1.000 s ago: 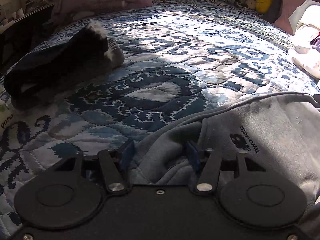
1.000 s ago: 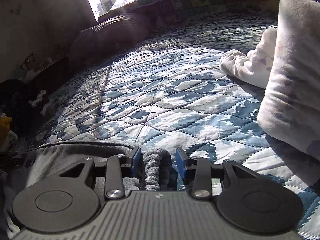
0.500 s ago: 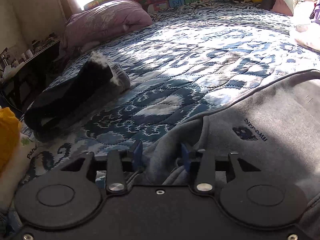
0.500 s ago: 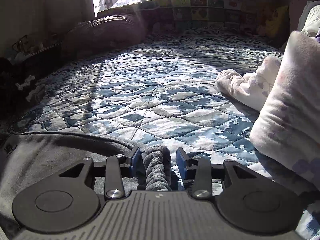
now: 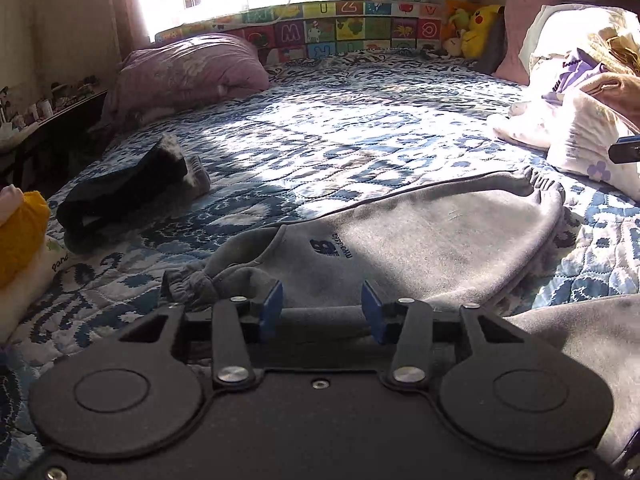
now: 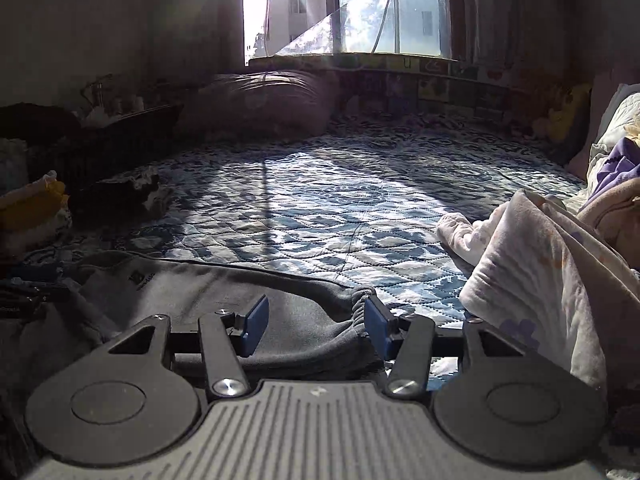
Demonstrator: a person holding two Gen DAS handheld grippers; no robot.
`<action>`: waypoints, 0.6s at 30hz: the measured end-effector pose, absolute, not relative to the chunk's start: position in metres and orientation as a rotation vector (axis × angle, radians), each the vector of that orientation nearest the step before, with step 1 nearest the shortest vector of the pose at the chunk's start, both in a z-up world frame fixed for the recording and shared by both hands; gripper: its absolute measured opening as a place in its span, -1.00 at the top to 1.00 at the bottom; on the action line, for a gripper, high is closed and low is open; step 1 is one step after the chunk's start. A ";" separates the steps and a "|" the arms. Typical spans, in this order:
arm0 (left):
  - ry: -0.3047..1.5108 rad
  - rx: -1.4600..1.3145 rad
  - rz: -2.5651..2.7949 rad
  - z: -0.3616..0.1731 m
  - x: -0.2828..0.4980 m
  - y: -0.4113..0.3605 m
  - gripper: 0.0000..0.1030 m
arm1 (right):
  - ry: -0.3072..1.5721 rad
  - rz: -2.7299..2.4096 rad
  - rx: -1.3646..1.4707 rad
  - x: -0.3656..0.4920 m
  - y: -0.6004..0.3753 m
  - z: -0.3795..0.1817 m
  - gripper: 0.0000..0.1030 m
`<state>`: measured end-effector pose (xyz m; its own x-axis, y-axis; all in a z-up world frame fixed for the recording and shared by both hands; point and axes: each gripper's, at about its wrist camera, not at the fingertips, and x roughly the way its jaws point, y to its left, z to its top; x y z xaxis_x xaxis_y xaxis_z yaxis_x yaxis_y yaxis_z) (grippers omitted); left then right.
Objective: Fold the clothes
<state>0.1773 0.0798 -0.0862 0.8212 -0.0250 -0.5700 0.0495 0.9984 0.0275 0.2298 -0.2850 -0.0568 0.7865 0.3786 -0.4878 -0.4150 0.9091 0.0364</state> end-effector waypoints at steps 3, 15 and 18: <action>0.615 -0.050 -0.052 -0.088 0.159 0.086 0.23 | 0.547 0.506 -0.176 0.194 -0.264 -0.056 -0.01; 0.744 0.108 -0.130 -0.140 0.107 0.051 0.06 | 0.802 0.519 -0.524 0.104 -0.201 -0.130 0.26; 0.757 0.088 -0.173 -0.133 0.095 0.064 0.02 | 0.786 0.530 -0.595 0.091 -0.202 -0.112 0.25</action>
<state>0.0952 0.0637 -0.1329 0.7138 -0.1245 -0.6892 0.1877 0.9821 0.0169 0.0908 -0.2019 -0.1119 0.5959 0.2154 -0.7736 -0.6362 0.7145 -0.2911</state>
